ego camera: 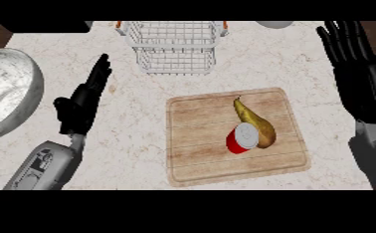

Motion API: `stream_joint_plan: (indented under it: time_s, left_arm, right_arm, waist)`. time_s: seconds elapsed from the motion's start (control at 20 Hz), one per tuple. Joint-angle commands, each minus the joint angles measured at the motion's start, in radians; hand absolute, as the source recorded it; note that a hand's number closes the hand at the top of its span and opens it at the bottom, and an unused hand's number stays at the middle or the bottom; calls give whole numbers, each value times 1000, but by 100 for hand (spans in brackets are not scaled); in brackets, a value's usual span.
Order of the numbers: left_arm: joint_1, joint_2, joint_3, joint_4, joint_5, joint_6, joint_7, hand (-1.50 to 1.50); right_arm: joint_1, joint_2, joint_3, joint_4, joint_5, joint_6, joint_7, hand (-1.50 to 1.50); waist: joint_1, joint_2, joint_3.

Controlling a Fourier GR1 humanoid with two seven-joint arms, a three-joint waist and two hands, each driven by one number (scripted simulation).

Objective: Pick the can from the cutting board and place it in the tiered basket

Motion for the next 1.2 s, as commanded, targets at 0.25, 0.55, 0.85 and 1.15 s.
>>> stream_joint_plan:
  time_s: [0.25,0.55,0.85,1.15]
  left_arm:
    - [65,-40,-55,24,13,-123,-65,0]
    - [109,-55,-25,59,63,-201,-93,0]
    - [108,-79,-7,71,39,-172,-89,0]
    - [141,-72,-13,58,39,-164,-78,0]
  right_arm:
    - [-114,305,301,132,249,-381,330,-150]
    - [-119,499,402,218,421,-598,245,-150]
    - [-213,230,464,38,651,-473,636,-150]
    - [-321,55,603,79,731,-134,947,-150]
  waist:
    - [56,-18,8]
    - [25,-21,13]
    - [-9,-36,10]
    - [-18,-55,2]
